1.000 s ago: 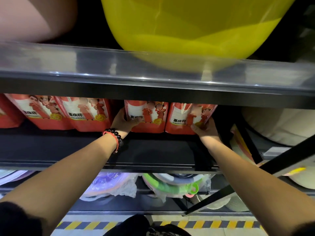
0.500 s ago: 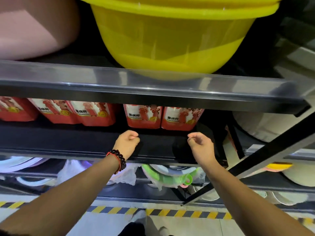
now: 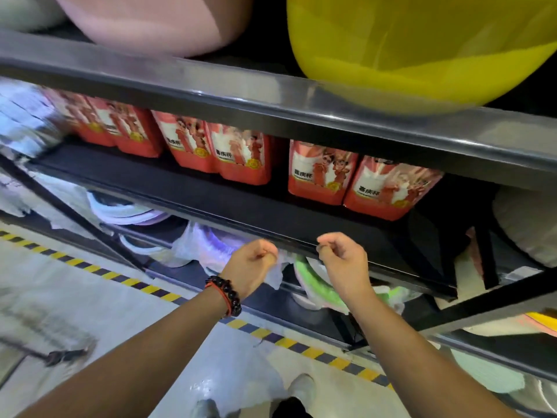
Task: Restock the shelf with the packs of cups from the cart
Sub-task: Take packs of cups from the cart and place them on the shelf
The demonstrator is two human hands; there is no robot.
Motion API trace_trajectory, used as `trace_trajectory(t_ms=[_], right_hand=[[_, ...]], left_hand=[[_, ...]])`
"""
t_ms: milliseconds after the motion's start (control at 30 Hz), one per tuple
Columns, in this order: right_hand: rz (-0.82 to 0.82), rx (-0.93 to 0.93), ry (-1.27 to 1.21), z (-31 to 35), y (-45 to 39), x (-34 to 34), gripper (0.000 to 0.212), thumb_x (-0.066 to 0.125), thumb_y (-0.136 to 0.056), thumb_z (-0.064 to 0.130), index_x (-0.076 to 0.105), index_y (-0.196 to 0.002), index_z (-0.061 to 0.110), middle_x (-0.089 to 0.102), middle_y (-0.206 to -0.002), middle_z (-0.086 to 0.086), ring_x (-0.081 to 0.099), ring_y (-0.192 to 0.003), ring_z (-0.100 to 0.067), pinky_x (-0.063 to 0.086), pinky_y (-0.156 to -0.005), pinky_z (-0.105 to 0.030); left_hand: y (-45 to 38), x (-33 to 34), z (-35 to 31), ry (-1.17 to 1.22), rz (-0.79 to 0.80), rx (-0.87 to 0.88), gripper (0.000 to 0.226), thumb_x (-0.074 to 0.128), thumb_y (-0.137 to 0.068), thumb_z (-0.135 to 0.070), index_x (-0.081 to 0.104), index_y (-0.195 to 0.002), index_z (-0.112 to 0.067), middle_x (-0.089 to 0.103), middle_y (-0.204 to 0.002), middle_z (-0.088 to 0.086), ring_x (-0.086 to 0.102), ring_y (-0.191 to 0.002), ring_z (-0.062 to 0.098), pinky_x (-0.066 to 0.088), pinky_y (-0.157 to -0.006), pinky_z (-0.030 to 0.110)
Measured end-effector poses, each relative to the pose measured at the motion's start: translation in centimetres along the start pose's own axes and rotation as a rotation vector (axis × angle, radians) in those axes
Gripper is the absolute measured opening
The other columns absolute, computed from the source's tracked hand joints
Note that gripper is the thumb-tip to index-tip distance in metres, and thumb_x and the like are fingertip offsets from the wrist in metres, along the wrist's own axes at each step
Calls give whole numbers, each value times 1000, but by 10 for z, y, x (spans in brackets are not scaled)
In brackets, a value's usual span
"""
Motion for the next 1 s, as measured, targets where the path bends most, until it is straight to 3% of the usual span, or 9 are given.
trace_trajectory(t_ms=[133, 267, 400, 500, 700, 800, 867, 933, 1000], right_hand=[[66, -48, -33, 24, 22, 43, 42, 60, -87, -4, 68, -76, 35, 65, -68, 14, 55, -61, 2, 44, -62, -11], [161, -63, -23, 42, 57, 96, 37, 61, -88, 1, 69, -78, 35, 63, -64, 22, 52, -59, 2, 43, -62, -18], [260, -83, 0, 59, 114, 168, 36, 63, -89, -1, 67, -77, 33, 65, -72, 11, 57, -69, -10, 48, -69, -25], [358, -159, 55, 79, 164, 232, 39, 63, -87, -1, 65, -74, 36, 67, -74, 5, 57, -71, -7, 47, -68, -11], [628, -222, 79, 122, 256, 353, 37, 66, -88, 6, 64, -73, 40, 65, -64, 15, 58, -65, -3, 48, -67, -23], [732, -273, 82, 135, 293, 402, 34, 66, -86, 10, 65, -71, 40, 68, -69, 14, 60, -67, -1, 47, -64, -17], [811, -279, 76, 142, 312, 432, 33, 67, -86, 9, 67, -74, 40, 68, -71, 23, 60, -67, 4, 45, -64, -10], [898, -282, 64, 148, 328, 459, 36, 66, -87, 8, 68, -75, 42, 68, -72, 25, 60, -68, 3, 48, -67, -12], [968, -310, 62, 154, 342, 485, 42, 66, -87, 9, 68, -76, 49, 69, -74, 25, 62, -69, 2, 48, -66, -11]], left_hand=[[31, -34, 18, 2, -36, 30, 16, 57, -91, -5, 64, -81, -15, 59, -77, -10, 53, -74, 6, 43, -77, 19], [74, -80, 49, 59, -81, 12, 17, 57, -92, -11, 64, -81, -23, 64, -79, -8, 55, -66, -4, 42, -67, 9], [137, -138, 98, 94, -186, -32, 12, 57, -93, -16, 67, -87, -22, 65, -80, -11, 55, -67, -6, 42, -62, 6], [191, -183, 136, 142, -300, -73, 13, 57, -94, -17, 65, -86, -24, 64, -81, -11, 55, -68, -5, 43, -60, 6], [302, -267, 209, 152, -530, -175, 19, 59, -94, -20, 63, -83, -35, 65, -76, -24, 57, -70, -15, 39, -59, 4], [347, -301, 240, 155, -653, -243, 14, 59, -94, -22, 63, -89, -34, 64, -83, -25, 56, -77, -18, 38, -62, 2], [371, -319, 259, 152, -737, -291, 8, 59, -94, -22, 66, -94, -27, 66, -92, -19, 58, -83, -14, 38, -67, 2], [389, -334, 275, 171, -801, -343, 11, 59, -93, -22, 69, -98, -23, 68, -97, -13, 61, -91, -3, 45, -76, 14], [401, -348, 288, 185, -833, -385, 11, 59, -93, -22, 69, -98, -23, 69, -97, -11, 63, -92, 6, 45, -76, 21]])
Point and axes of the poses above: each hand's wrist, its own y-axis away from the middle knuckle, its own x-axis out of the palm, z = x × y, the point moved 1 cm from there along -y, towards the middle knuckle
